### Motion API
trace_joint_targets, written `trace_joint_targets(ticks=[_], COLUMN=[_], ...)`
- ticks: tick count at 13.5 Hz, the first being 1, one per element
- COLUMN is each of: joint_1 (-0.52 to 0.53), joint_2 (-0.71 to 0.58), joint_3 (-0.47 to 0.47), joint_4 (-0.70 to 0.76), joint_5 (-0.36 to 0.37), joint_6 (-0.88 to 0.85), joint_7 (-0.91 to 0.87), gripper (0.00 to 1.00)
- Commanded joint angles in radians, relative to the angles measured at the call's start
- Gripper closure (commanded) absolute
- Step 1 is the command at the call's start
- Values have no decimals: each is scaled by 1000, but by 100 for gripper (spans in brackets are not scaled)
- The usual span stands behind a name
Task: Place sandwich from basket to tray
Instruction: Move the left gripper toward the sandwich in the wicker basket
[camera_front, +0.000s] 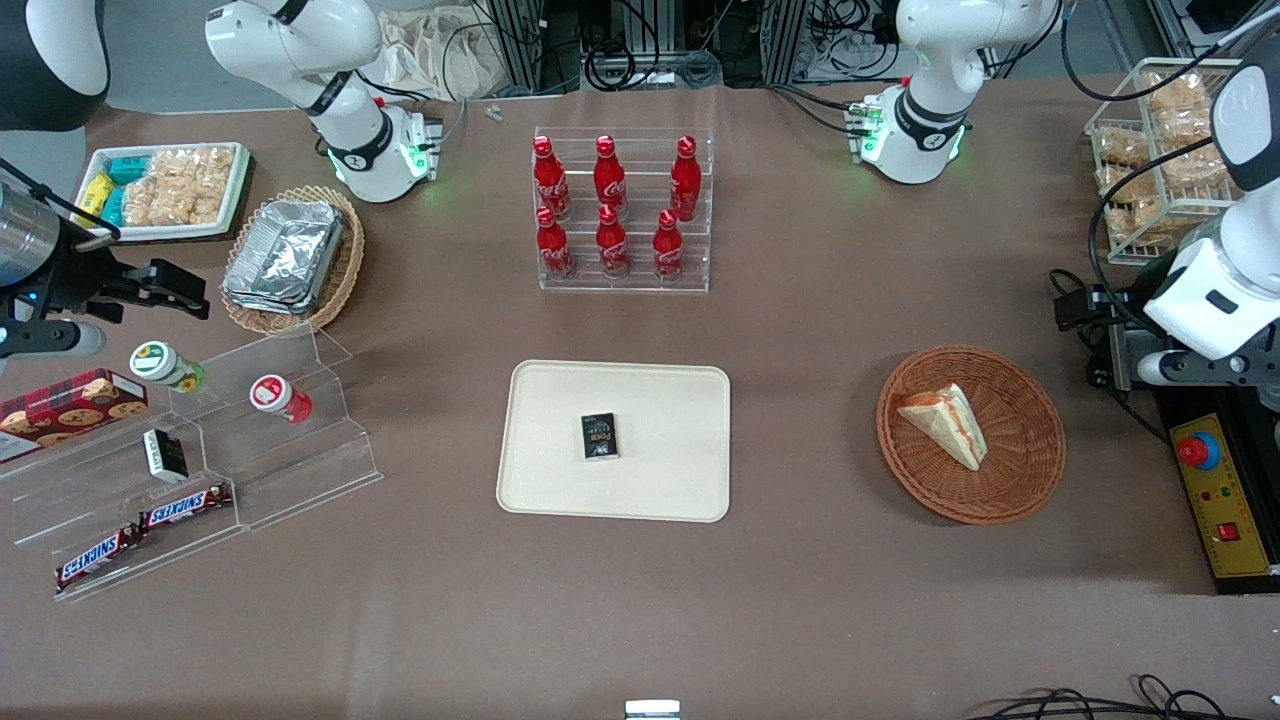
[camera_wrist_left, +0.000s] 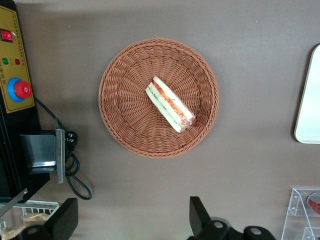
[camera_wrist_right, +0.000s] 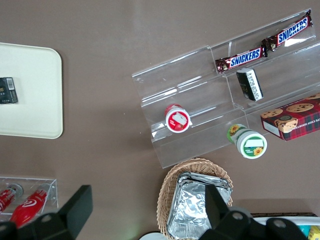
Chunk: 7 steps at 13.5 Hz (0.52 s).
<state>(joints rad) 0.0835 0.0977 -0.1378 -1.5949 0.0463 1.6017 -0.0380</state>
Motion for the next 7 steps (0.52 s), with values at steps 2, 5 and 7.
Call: trace_joint_targets(ticks=[2, 5, 7], joint_1=[-16, -16, -14], joint_2=[-15, 13, 4], joint_3=[-8, -19, -19], joint_4=[-52, -86, -185], joint_5=[-11, -20, -55], joint_6=[-25, 20, 143], joint_7=[-40, -75, -155], gripper=[1, 1, 1])
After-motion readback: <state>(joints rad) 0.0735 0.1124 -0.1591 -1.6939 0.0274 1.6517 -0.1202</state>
